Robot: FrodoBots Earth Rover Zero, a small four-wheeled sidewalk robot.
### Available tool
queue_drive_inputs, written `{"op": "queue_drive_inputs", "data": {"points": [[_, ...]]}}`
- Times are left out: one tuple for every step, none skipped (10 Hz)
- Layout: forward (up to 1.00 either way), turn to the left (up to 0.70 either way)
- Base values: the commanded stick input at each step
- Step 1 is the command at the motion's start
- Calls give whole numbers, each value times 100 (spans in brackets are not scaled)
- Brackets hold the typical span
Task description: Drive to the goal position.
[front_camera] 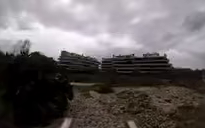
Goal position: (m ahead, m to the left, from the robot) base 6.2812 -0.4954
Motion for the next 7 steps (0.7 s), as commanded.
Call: {"op": "queue_drive_inputs", "data": {"points": [[70, 0], [70, 0], [70, 0], [70, 0], [70, 0], [70, 0], [70, 0]]}}
